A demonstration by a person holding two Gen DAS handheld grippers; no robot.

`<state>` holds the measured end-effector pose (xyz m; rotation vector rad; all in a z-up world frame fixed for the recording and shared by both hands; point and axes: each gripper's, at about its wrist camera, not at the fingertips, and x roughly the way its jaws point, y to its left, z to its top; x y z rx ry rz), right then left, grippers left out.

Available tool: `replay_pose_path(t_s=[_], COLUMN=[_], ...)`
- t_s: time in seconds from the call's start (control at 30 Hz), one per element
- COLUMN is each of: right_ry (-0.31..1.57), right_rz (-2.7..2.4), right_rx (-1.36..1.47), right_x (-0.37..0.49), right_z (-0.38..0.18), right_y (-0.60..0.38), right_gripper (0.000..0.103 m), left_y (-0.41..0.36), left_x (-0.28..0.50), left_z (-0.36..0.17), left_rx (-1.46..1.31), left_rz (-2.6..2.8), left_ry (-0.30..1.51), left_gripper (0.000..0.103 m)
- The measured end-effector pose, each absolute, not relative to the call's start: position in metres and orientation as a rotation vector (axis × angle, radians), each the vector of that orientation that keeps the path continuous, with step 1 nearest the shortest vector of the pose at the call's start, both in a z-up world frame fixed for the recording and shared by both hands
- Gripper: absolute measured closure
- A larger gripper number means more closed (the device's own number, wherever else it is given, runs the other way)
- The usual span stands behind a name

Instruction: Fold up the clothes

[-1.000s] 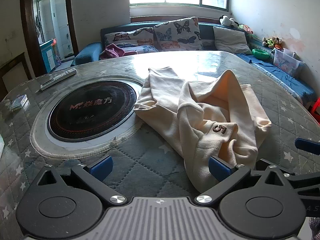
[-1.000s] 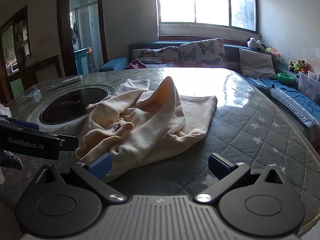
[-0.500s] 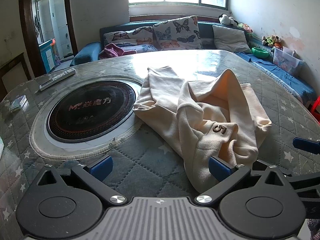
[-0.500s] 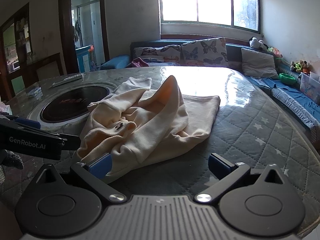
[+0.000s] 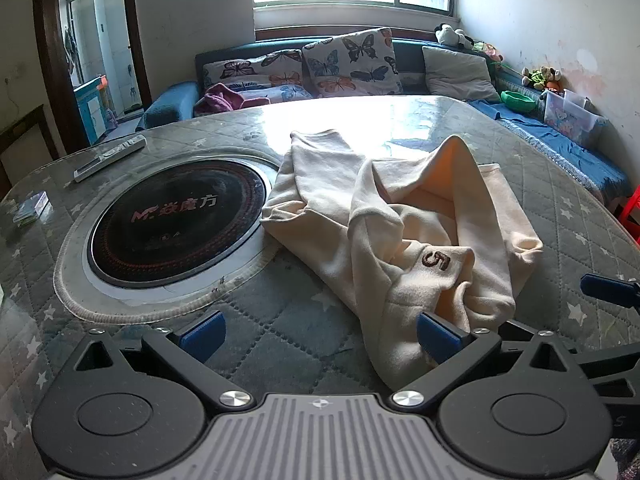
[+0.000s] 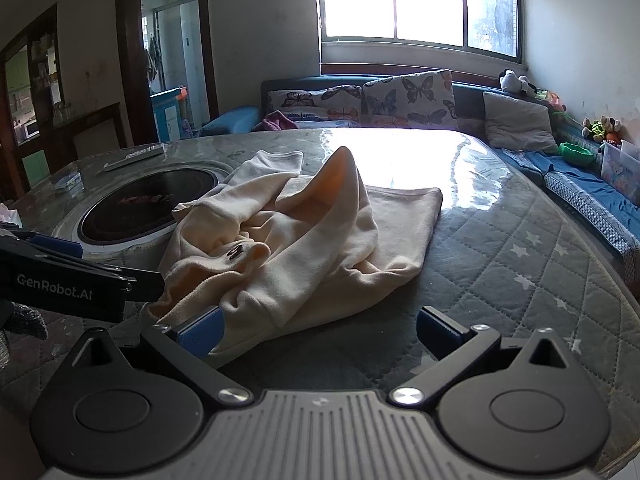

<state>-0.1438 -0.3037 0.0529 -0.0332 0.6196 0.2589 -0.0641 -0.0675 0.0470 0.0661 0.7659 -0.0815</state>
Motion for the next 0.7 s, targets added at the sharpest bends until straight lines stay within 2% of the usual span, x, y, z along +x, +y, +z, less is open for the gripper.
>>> replay_pose_path(t_s=[0.7], right_ry=[0.639], right_rz=[0.26], right_rx=[-0.039], right_x=[-0.1343], right_z=[0.0545], right_y=[-0.3], right_gripper=[0.0], left_y=[-0.069], left_x=[-0.0543], left_z=[0.0477], left_rx=[0.055], left_rz=[-0.094], left_ry=[0.784], left_gripper=[0.0])
